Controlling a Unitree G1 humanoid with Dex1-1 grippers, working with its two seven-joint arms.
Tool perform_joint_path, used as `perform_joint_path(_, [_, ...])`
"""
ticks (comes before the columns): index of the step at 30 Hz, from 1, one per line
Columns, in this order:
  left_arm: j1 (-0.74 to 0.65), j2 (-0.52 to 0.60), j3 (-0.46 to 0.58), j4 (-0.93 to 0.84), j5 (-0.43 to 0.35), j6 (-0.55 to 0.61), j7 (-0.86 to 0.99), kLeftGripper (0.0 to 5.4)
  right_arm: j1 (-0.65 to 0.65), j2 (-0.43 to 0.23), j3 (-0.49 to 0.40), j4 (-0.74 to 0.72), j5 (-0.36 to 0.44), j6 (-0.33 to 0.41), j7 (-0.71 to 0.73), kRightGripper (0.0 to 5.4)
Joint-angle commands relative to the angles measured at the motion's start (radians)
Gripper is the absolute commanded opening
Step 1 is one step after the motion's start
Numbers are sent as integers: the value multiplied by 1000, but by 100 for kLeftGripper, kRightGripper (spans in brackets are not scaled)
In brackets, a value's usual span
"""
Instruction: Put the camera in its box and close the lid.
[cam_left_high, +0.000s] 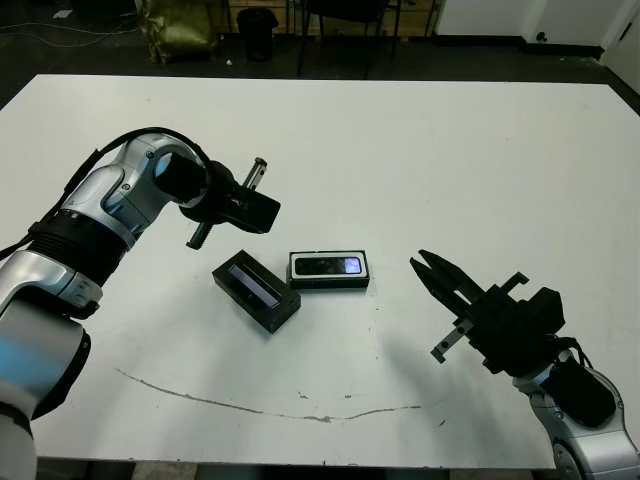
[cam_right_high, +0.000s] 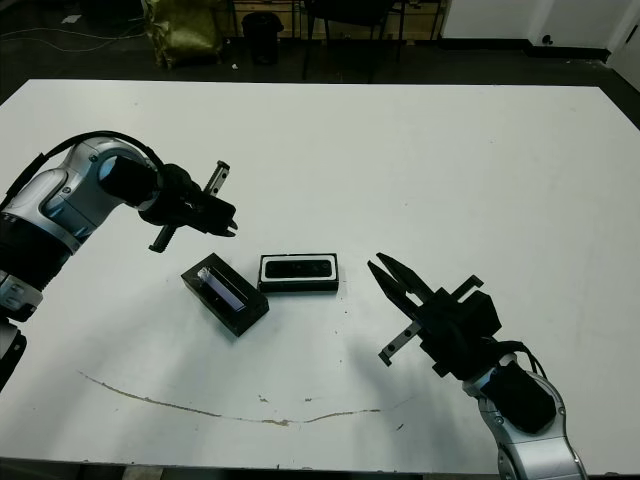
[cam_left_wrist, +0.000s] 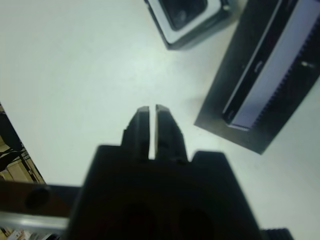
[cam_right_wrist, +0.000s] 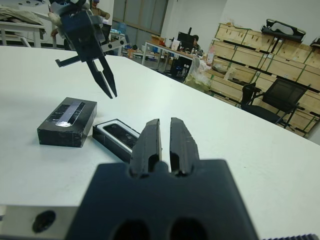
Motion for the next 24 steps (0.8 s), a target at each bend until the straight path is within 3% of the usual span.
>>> perform_joint_path(1, [24, 0, -17, 24, 23, -12, -5, 0, 14, -13, -7, -3, 2, 11, -5, 1])
perform_joint_path(24, [46, -41, -39, 57, 45, -7, -5, 0, 24, -14, -11, -11, 17, 17, -2, 1])
